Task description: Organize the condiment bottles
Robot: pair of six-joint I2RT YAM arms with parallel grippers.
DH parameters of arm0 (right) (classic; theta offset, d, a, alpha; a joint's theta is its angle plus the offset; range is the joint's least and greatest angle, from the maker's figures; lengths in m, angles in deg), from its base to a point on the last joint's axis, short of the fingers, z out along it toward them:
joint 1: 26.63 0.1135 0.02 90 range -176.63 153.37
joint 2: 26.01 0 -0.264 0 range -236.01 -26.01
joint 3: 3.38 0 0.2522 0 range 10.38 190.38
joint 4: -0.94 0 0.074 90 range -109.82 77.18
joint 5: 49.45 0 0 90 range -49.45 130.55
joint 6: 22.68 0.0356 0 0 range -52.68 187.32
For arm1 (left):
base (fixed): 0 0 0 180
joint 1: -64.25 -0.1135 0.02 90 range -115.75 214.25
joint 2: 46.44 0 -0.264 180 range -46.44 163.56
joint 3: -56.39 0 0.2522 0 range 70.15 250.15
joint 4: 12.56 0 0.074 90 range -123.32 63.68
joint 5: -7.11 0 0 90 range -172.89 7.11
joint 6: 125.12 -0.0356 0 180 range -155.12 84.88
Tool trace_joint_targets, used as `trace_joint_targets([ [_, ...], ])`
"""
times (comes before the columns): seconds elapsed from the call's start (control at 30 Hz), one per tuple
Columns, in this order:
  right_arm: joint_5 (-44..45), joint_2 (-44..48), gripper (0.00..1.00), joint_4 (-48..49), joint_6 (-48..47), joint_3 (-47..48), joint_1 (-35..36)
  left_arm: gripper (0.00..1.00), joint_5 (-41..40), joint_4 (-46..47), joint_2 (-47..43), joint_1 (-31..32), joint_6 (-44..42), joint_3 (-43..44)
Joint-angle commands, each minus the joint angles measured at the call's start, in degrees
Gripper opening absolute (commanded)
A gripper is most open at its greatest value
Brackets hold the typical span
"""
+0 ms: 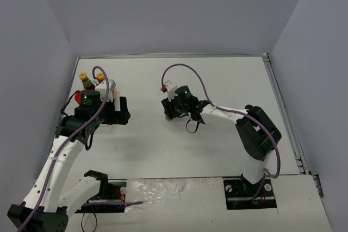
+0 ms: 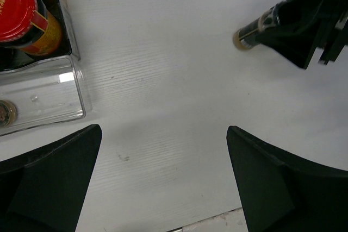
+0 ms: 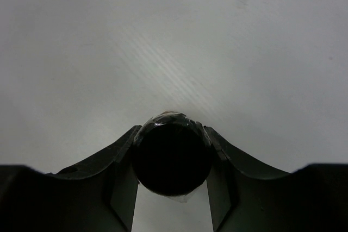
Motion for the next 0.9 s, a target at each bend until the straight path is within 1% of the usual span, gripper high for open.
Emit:
trace_joint_targets([
  [0.0,-3.3,3.3,0.09,5.7,-2.2,-0.2,7.5,0.97,1.2,3.5,0.0,0.5,0.5,0.7],
  [0.1,-1.5,2.2,0.11,5.9,-3.2,0.2,11.7,0.97,1.4,3.4,-0.1,0.5,0.7,0.7],
  [0.17,-1.5,1.1,0.13,6.6,-2.9,0.4,12.8,0.97,1.4,3.1,0.0,0.5,0.8,0.7],
  [0.27,-1.2,-0.5,0.2,6.4,-3.1,1.1,13.7,0.97,2.2,3.0,0.0,0.6,1.0,0.3],
  [0.33,-0.6,-1.3,0.28,6.5,-3.2,1.3,14.2,0.97,2.5,3.1,0.0,0.6,1.1,0.1],
  [0.47,0.2,-0.7,0.61,6.3,-3.2,1.1,14.8,0.97,3.9,2.9,0.0,0.6,1.3,-0.2],
  [0.53,0.9,0.3,0.74,6.0,-3.2,0.8,15.1,0.97,4.3,2.9,0.1,0.7,1.4,-0.2],
  [0.57,0.9,0.8,0.74,5.8,-3.2,0.7,15.1,0.97,4.3,2.9,0.1,0.8,1.5,-0.2],
  [0.6,1.4,2.0,0.82,5.4,-3.2,0.5,15.3,0.97,4.8,2.9,0.0,0.9,1.7,-0.3],
  [0.67,2.1,4.4,0.92,4.8,-3.0,-0.5,15.3,0.97,5.2,2.9,-0.1,1.0,2.1,-0.3],
  [0.7,2.4,5.7,0.95,4.3,-2.9,-0.9,15.3,0.97,5.7,2.9,0.0,1.1,2.3,-0.1],
  [0.8,5.2,12.7,1.0,2.3,-2.4,-2.9,15.3,0.97,5.9,2.7,0.3,1.4,3.1,0.2],
  [0.87,7.7,17.6,1.0,-0.6,-1.8,-5.1,15.3,0.97,6.1,2.6,0.5,1.7,3.7,0.5],
])
